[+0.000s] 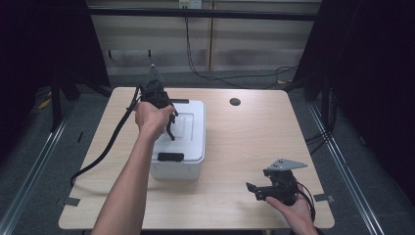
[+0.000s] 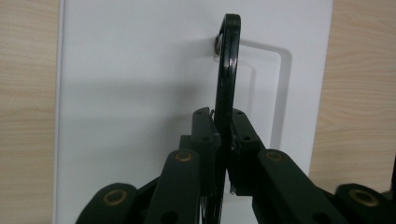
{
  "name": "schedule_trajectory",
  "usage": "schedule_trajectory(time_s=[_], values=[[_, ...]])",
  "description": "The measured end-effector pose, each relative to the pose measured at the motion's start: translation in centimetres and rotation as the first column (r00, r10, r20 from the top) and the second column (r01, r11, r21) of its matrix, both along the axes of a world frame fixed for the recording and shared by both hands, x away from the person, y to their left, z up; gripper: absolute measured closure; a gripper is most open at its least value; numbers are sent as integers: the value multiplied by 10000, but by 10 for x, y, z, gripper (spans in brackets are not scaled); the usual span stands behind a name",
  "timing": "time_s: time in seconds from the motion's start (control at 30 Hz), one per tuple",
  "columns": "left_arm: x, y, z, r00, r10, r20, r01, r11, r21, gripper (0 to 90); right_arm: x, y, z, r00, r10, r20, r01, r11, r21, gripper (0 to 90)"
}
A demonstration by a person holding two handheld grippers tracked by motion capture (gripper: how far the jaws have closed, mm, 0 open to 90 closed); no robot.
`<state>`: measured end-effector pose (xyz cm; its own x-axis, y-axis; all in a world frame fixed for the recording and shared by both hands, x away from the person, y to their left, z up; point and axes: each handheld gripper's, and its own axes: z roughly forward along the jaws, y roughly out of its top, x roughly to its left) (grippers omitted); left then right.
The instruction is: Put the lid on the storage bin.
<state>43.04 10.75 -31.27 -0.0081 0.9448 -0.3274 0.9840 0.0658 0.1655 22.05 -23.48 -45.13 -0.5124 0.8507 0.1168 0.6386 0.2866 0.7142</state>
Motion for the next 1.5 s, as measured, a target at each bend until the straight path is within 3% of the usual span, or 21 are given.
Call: schedule_trajectory(time_s=[0.23, 0.33, 0.37, 0.5, 0.57, 0.67, 0.77, 0.83, 0.9, 1.03, 1.07, 1.1, 1.13, 1.17, 1.23, 1.27, 1.3, 1.37, 1.4, 1.43, 1.5], values=[[1, 7, -3, 9998, 156, 90, -154, 9997, -204, 815, 1, 0, 0, 10000, 29, -42, -29, 10000, -19, 177], [1, 3, -4, 9992, -241, 311, 236, 9996, 167, 812, 0, 0, 0, 10000, 28, -18, -29, 10000, -34, 177], [2, 4, -4, 9980, -556, 314, 547, 9980, 306, 788, 0, 0, 0, 10000, 9, -25, -9, 10000, -32, 177], [1, 5, -5, 9936, -935, 633, 902, 9945, 532, 675, 0, 1, 0, 10000, 50, -9, -50, 10000, -71, 177], [0, 6, -4, 9927, -1060, 582, 1036, 9937, 427, 646, 0, 1, 0, 10000, 50, -6, -50, 9999, -111, 177], [-1, 7, -1, 9860, -1400, 902, 1364, 9897, 444, 519, 1, 1, 0, 10000, 71, 6, -71, 9999, -150, 177], [-4, 11, 1, 9784, -1747, 1101, 1657, 9824, 867, 423, -1, 2, 0, 10000, 97, -10, -97, 9999, -130, 172], [-5, 16, 2, 9718, -2077, 1118, 2026, 9777, 558, 358, 0, 1, 0, 9999, 105, 17, -105, 9998, -153, 171], [-6, 21, 3, 9699, -2180, 1085, 2160, 9759, 304, 339, 0, 2, 0, 10000, 77, -12, -77, 9999, -154, 172], [-8, 26, 1, 9514, -2751, 1385, 2683, 9611, 657, 284, 0, 2, 0, 10000, 71, -10, -72, 9999, -156, 171], [-9, 27, 1, 9486, -2769, 1530, 2703, 9607, 628, 276, 0, 2, 0, 10000, 67, -14, -68, 9998, -160, 171], [-10, 30, 1, 9439, -2825, 1709, 2819, 9590, 284, 249, 0, 2, 0, 10000, 80, -5, -80, 9998, -169, 171], [-11, 33, 1, 9327, -3058, 1910, 3133, 9496, -93, 232, 0, 2, 0, 10000, 83, -1, -83, 9998, -171, 172], [-12, 34, 1, 9205, -3330, 2045, 3437, 9389, -183, 197, 0, 1, 0, 10000, 64, -21, -65, 9999, -158, 172], [-14, 36, 3, 9111, -3478, 2211, 3535, 9353, 143, 168, 0, 1, 0, 10000, 30, -26, -31, 9999, -150, 171], [-17, 38, 4, 8974, -3654, 2474, 3684, 9290, 355, 175, 0, 1, 0, 10000, 56, 6, -56, 9999, -150, 171], [-19, 40, 5, 8758, -3928, 2806, 3983, 9164, 397, 177, 0, 1, 0, 9999, 109, 26, -108, 9998, -145, 171], [-23, 43, 8, 8605, -4023, 3127, 4119, 9104, 377, 167, 0, 1, 0, 10000, 92, 18, -91, 9998, -152, 171], [-26, 44, 10, 8483, -4111, 3336, 4232, 9052, 393, 172, 1, 1, 0, 10000, 59, -29, -59, 9999, -156, 171], [-28, 45, 10, 8289, -4354, 3512, 4502, 8919, 431, 176, 1, 1, 0, 10000, 42, -46, -42, 9999, -158, 171], [-30, 47, 9, 8313, -4295, 3528, 4445, 8948, 418, 168, 1, 1, 0, 10000, 48, -41, -49, 9999, -144, 171]])
